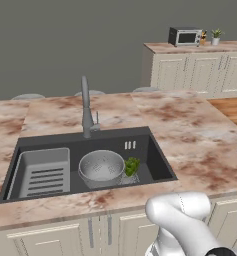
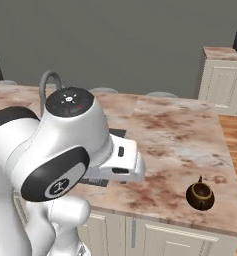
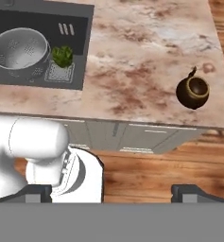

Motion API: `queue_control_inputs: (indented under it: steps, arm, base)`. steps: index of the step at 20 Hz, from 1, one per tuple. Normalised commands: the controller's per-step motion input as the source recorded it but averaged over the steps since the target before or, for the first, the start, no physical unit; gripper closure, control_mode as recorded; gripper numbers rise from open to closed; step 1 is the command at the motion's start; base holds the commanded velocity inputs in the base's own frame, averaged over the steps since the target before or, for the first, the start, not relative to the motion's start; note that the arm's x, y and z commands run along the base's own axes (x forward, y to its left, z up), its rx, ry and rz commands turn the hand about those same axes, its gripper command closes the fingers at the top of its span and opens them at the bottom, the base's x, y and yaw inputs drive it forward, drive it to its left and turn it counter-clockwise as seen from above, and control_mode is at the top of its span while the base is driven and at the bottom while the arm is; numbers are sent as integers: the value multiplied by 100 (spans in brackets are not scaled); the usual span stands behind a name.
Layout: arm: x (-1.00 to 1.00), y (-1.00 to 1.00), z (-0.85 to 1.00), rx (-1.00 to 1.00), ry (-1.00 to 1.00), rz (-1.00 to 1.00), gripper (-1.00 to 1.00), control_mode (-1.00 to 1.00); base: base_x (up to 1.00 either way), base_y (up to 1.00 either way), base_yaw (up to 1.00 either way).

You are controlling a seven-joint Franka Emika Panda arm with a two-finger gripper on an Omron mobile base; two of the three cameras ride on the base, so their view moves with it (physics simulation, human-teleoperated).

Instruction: Pick the colander and teapot and place them in the sink. Then turn on the water.

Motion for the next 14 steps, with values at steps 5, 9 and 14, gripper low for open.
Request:
queue_control_inputs:
  steps: [5, 9, 14]
  arm:
    - [0, -7, -2, -16, 0, 7, -100, -100]
    - [1, -1, 4, -16, 2, 0, -100, -100]
    - [1, -36, 8, 7, 3, -6, -100, -100]
  base:
    - [0, 0, 0]
    - [0, 0, 0]
    - [0, 0, 0]
